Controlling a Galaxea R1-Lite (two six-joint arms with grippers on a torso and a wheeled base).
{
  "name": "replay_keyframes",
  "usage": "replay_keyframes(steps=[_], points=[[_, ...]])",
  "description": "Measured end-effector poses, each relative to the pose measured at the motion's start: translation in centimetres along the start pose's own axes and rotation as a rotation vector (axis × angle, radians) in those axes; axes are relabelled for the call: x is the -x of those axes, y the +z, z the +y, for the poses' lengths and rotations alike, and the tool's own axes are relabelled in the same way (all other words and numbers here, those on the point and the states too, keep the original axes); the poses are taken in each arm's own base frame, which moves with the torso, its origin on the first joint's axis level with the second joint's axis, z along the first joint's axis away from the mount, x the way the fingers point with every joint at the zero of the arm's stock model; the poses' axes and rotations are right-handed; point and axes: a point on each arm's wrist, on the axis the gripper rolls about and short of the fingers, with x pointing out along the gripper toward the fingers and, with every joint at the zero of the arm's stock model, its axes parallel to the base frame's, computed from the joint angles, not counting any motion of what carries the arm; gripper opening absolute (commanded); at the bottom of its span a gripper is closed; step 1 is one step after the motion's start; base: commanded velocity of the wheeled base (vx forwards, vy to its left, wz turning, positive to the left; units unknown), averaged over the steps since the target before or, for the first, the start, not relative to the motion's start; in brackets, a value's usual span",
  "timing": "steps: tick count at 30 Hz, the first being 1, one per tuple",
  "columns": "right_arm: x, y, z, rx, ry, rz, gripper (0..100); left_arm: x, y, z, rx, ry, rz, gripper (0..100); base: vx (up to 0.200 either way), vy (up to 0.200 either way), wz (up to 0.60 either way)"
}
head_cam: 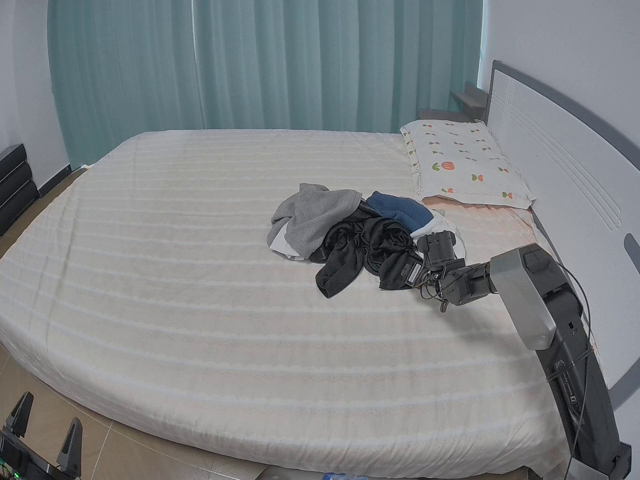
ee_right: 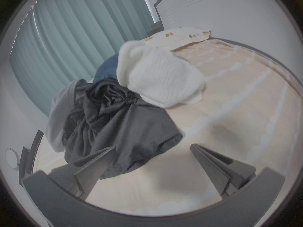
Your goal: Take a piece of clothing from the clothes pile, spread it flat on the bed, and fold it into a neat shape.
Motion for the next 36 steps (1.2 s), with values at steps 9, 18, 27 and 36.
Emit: replay_keyframes(steps=[9, 18, 27, 36], points=[[-1.5, -1.0, -0.5, -0.046, 0.040, -0.050, 100, 0.0, 0.0, 0.0, 0.000, 0.000, 0.000, 100, 0.000, 0.000, 0.00], [-2.0, -1.3, -0.6, -0.057, 0.067, -0.075, 0, 0.0, 0.0, 0.0, 0.000, 0.000, 0.000, 100, 0.000, 0.000, 0.00], [-2.3, -1.1, -0.8, -0.082, 0.089, -0.101, 0, 0.0, 0.0, 0.0, 0.000, 0.000, 0.000, 100, 0.000, 0.000, 0.00], [-0.9, -0.5, -0.9, -0.194, 0.102, -0.058, 0, 0.0, 0.0, 0.0, 0.000, 0.000, 0.000, 100, 0.000, 0.000, 0.00]])
